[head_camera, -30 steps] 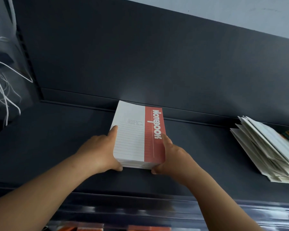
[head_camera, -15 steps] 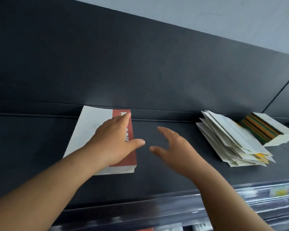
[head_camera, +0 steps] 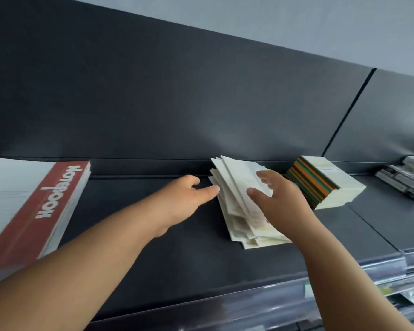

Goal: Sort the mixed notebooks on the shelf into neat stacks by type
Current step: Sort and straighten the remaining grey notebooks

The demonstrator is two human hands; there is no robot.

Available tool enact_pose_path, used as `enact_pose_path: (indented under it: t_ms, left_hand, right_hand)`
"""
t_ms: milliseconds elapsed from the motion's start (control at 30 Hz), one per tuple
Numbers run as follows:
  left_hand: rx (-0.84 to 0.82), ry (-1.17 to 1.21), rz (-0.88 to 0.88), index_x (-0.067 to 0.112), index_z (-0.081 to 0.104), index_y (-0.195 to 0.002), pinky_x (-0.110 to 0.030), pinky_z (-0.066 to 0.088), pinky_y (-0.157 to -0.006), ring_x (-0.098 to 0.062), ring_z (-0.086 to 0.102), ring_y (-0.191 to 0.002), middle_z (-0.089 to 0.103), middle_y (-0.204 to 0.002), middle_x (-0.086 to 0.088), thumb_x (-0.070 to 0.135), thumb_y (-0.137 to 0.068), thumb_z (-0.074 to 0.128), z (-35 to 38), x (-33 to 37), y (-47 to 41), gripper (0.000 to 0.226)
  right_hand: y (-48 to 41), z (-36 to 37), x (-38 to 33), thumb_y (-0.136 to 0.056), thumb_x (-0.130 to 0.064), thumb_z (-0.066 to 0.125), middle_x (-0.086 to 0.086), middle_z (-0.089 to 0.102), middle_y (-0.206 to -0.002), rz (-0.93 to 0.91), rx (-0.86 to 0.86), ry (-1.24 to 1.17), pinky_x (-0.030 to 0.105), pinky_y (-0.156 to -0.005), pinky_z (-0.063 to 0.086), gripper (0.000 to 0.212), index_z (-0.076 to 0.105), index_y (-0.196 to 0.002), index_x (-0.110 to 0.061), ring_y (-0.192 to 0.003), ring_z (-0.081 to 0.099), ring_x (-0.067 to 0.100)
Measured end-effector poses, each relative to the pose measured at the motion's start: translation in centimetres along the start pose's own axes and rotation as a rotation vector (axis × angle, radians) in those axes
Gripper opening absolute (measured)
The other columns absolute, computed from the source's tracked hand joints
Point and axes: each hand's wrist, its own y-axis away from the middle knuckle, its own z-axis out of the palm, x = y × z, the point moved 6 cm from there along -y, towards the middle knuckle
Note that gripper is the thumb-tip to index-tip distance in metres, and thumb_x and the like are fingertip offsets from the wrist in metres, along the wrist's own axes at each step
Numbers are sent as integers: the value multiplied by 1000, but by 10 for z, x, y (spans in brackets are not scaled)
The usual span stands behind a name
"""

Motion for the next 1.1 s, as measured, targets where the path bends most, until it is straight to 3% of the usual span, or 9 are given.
enact_pose_path:
  t_ms: [67, 100, 167, 267, 300, 367, 533, 800, 1100]
  left_hand:
    - [8, 44, -66, 23, 37, -144, -43, 36, -110, -19, 47, -128, 47, -142, 6, 59, -84, 60, 28, 7, -16, 74]
    - [76, 80, -107, 21, 43, -139, -43, 37, -109, -19, 49, -126, 53, -134, 8, 55, -85, 61, 77, 39, -45, 67]
    - [150, 179, -176, 20, 56, -122, -41, 42, -106, -18, 56, -117, 63, -119, 10, 48, -88, 62, 96, 53, -61, 45]
    - [119, 226, -234, 19, 62, -104, -26, 52, -77, -17, 67, -96, 71, -103, 5, 36, -92, 61, 97, 46, -62, 20]
    - [163, 233, -230, 20, 62, -100, -21, 48, -64, -13, 67, -88, 71, -97, 6, 32, -94, 60, 104, 54, -65, 13]
    - [193, 258, -236, 19, 63, -98, -21, 43, -55, -10, 64, -78, 69, -87, 6, 27, -95, 60, 106, 60, -63, 10]
    - [220, 384, -307, 11, 69, -104, -32, 53, -65, -24, 70, -86, 75, -92, -6, 23, -88, 69, 96, 52, -62, 20]
    - [169, 380, -335, 10, 69, -105, -34, 55, -65, -26, 71, -88, 75, -94, -8, 15, -85, 71, 99, 51, -64, 21]
    - [252, 228, -141, 21, 66, -114, -17, 44, -49, -10, 67, -83, 72, -102, 4, 14, -87, 68, 102, 62, -54, 28]
  right_hand:
    - [-22, -13, 32, -94, -39, 59, -3, 47, -146, 57, -43, 49, 27, -91, 39, 56, 41, -144, -23, -124, 52, 19]
    - [-55, -44, 83, -94, -40, 59, -1, 45, -147, 58, -121, 51, 28, -91, 38, 59, 38, -146, -22, -126, 50, 21]
    - [-76, -48, 112, -92, -44, 58, 0, 43, -149, 77, -208, 84, 34, -98, 38, 65, 34, -148, -22, -132, 44, 23]
    - [-79, -29, 112, -89, -53, 57, 1, 36, -154, 103, -268, 89, 39, -107, 34, 76, 27, -151, -24, -138, 38, 27]
    - [-84, -30, 121, -89, -55, 56, 1, 32, -156, 81, -300, 68, 39, -108, 32, 79, 24, -153, -23, -140, 35, 27]
    - [-87, -25, 121, -91, -55, 54, 1, 29, -158, 56, -361, 63, 38, -109, 31, 79, 21, -154, -23, -142, 33, 25]
    - [-79, -17, 102, -92, -59, 49, 1, 29, -158, -31, -367, 109, 37, -108, 35, 76, 20, -154, -25, -140, 37, 24]
    - [-69, -14, 101, -92, -62, 46, 0, 36, -152, -41, -380, 179, 35, -100, 41, 76, 22, -152, -23, -133, 44, 24]
    - [-67, -13, 104, -91, -57, 54, -4, 32, -154, -81, -353, 101, 35, -105, 37, 77, 22, -152, -23, -138, 38, 22]
